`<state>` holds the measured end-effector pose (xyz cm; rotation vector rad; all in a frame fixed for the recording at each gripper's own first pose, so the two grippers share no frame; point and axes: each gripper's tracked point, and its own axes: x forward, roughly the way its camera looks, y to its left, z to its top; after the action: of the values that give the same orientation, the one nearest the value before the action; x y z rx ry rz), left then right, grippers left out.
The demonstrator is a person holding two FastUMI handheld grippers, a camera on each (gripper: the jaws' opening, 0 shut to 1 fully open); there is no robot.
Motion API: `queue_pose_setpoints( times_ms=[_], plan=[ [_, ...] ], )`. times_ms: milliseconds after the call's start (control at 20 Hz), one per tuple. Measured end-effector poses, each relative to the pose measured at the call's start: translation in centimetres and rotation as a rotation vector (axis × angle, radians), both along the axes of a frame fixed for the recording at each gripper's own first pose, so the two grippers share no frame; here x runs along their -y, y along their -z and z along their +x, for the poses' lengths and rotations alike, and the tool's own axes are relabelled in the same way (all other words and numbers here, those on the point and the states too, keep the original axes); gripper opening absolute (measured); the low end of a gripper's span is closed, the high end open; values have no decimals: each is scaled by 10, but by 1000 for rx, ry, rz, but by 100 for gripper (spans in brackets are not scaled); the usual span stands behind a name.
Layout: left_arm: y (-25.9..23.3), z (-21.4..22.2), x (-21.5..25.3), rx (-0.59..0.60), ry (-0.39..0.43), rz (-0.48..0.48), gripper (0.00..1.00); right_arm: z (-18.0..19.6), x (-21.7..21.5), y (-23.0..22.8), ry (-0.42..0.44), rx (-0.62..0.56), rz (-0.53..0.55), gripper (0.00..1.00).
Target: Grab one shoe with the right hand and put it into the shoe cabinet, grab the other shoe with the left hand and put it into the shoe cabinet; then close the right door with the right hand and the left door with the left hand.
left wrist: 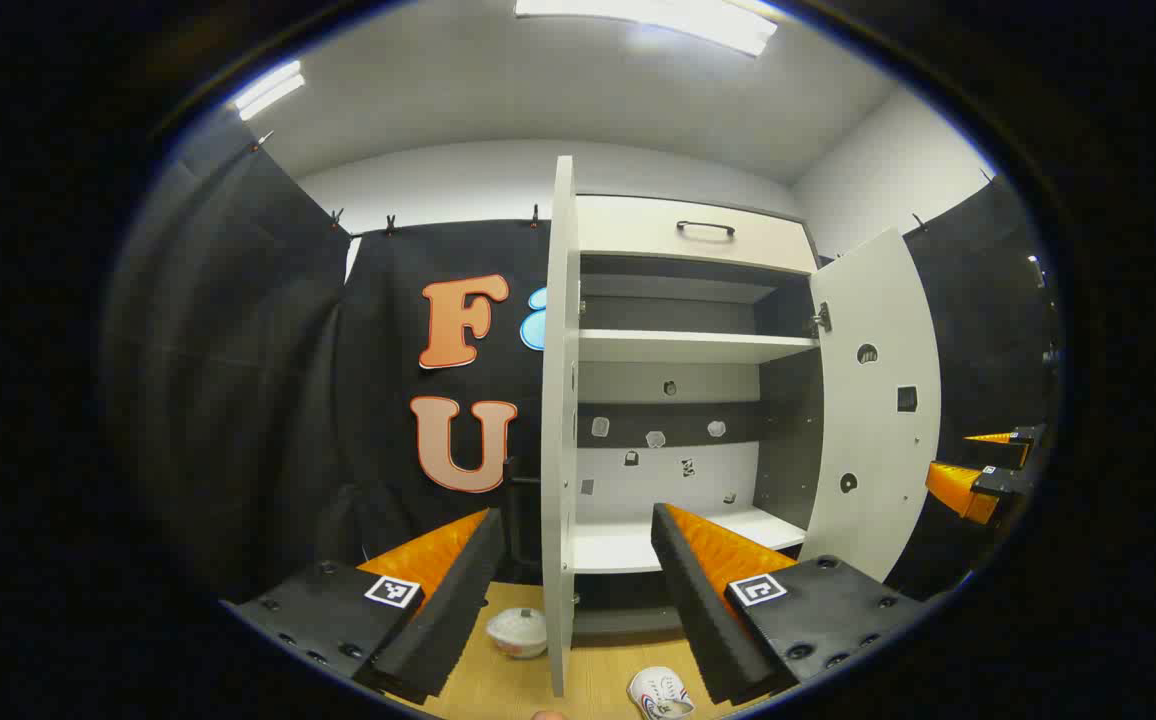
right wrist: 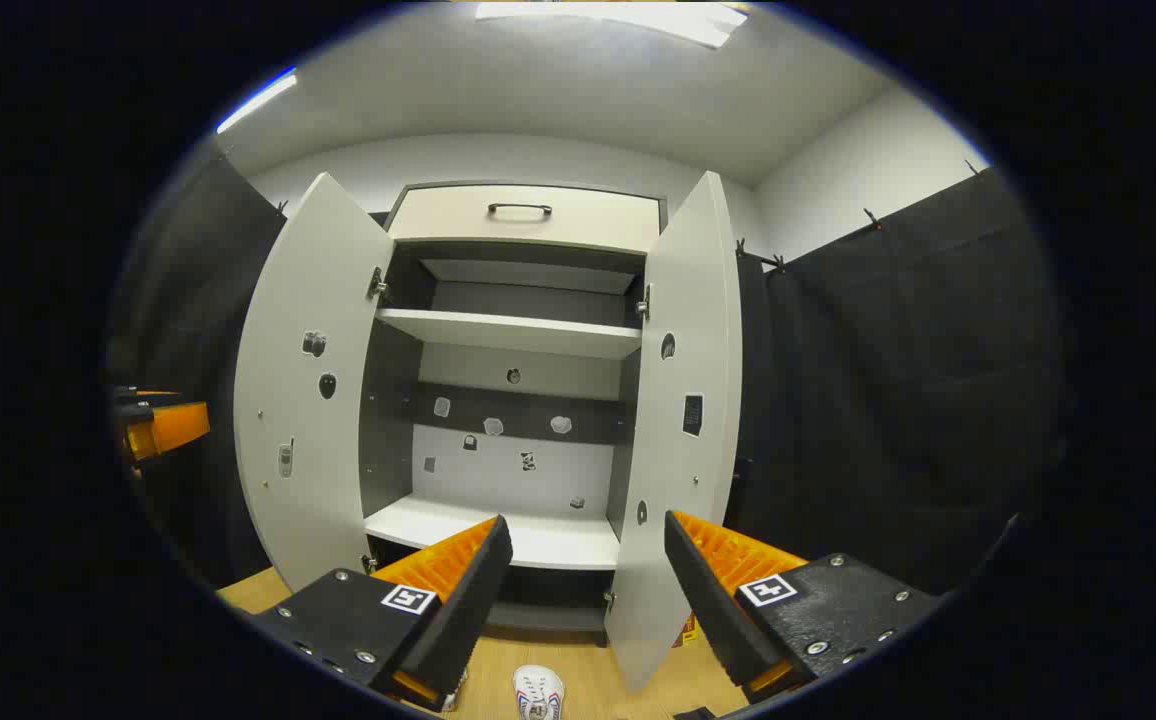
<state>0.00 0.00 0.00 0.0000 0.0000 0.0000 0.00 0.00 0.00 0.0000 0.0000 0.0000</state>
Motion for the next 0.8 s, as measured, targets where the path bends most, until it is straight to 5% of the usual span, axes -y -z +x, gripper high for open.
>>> queue_pose_setpoints(
  times_ms=[800],
  plan=[
    [2, 1, -6, 4, 6, -11, 96, 4, -7, 17, 12, -33, -5, 94]
  ],
)
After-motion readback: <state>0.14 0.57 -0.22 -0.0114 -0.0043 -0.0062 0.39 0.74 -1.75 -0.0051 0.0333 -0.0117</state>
